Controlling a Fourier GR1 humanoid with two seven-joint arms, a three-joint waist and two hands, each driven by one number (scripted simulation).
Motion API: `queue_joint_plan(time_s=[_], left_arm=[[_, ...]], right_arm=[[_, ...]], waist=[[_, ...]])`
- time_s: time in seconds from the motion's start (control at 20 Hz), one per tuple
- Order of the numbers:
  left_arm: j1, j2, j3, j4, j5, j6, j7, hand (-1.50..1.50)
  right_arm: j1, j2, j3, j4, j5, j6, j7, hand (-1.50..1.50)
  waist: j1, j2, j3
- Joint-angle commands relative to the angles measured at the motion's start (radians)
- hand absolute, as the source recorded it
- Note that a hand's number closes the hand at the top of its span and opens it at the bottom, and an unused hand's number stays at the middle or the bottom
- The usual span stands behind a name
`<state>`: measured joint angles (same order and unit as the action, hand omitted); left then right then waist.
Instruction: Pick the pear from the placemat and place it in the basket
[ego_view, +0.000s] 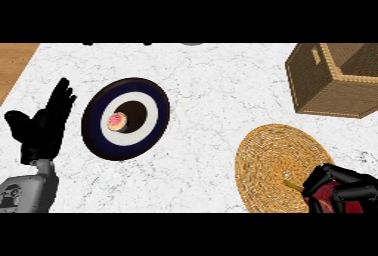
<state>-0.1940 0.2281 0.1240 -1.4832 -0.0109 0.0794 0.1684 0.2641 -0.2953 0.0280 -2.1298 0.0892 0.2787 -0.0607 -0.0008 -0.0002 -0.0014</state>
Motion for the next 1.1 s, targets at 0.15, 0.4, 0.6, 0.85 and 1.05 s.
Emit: queue_joint_plan(time_s=[0.15,0.4,0.6,0.85,1.05], left_arm=[[-0.054,0.018,0.021,-0.007,0.011,-0.005,0.068,0.0],[0.0,0.007,0.002,-0.079,0.014,-0.02,0.082,0.0],[-0.031,-0.009,0.009,-0.002,-0.01,0.002,0.033,0.0],[0.02,-0.006,0.036,0.024,0.018,-0.037,-0.051,0.0],[-0.028,-0.012,0.026,0.061,-0.004,-0.022,-0.03,0.0]], right_arm=[[-0.238,0.012,-0.119,-0.079,-0.131,-0.071,0.364,1.5],[-0.523,-0.021,-0.145,0.129,-0.033,-0.132,0.447,1.5],[-0.655,-0.061,-0.168,0.254,0.007,-0.129,0.456,1.5],[-0.753,-0.069,-0.119,0.459,0.13,-0.142,0.363,1.5],[-0.796,-0.084,-0.109,0.573,0.195,-0.146,0.325,1.5]], waist=[[0.002,0.0,0.001],[0.016,0.0,0.001],[0.008,0.002,0.001],[0.012,0.003,0.001],[0.009,0.003,0.001]])
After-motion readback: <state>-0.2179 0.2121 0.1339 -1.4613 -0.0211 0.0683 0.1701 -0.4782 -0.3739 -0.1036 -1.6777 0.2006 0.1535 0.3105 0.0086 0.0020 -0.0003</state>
